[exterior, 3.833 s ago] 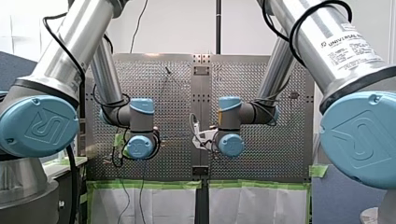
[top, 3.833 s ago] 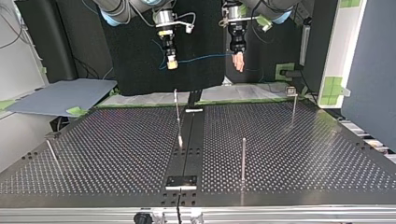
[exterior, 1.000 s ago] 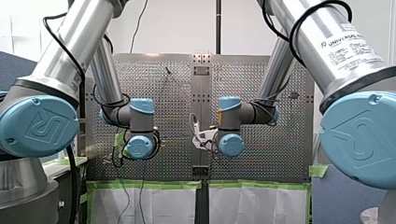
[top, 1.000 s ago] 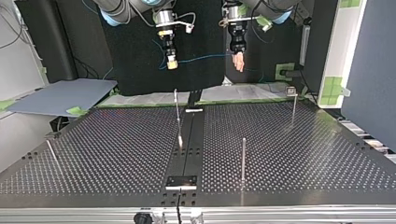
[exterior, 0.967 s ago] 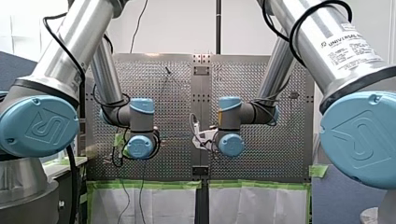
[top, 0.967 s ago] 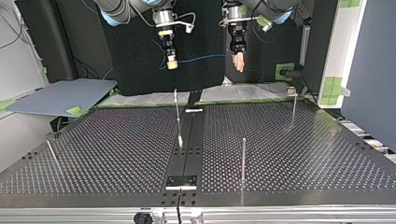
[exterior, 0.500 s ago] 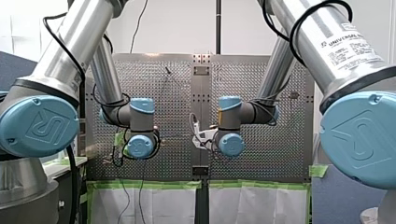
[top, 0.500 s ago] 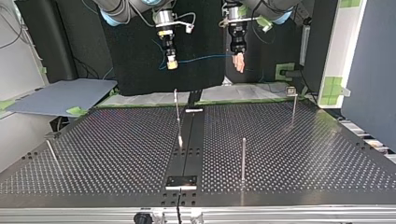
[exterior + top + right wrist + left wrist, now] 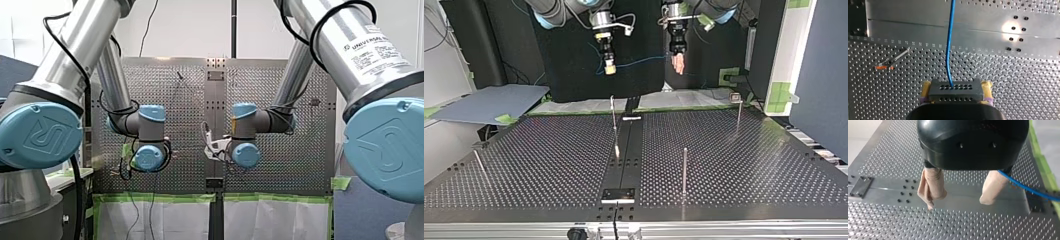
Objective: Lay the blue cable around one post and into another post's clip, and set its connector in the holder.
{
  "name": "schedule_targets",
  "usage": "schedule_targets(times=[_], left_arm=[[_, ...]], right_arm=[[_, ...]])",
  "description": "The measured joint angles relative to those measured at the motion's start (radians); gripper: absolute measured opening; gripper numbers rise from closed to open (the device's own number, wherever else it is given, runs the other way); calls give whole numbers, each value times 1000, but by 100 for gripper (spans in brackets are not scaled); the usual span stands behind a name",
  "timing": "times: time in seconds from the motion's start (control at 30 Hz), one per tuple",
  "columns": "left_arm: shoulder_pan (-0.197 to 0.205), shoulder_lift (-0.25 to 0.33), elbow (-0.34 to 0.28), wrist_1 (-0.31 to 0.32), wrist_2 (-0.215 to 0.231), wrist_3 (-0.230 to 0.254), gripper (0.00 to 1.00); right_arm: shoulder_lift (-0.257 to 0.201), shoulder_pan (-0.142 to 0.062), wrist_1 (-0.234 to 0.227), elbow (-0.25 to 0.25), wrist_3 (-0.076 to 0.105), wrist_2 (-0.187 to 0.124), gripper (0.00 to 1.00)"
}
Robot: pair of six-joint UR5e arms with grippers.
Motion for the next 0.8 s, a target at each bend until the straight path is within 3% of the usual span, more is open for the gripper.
schedule_targets(times=[0.2,0.43,0.8], left_arm=[[-19,0,-3,-6,-1,-49,100],[-21,0,-4,-7,-1,-58,100],[-25,-5,-15,4,-5,-67,100]], right_arm=[[3,5,53,-19,0,3,0],[4,5,120,-20,0,3,0],[1,2,147,-29,-5,4,0]])
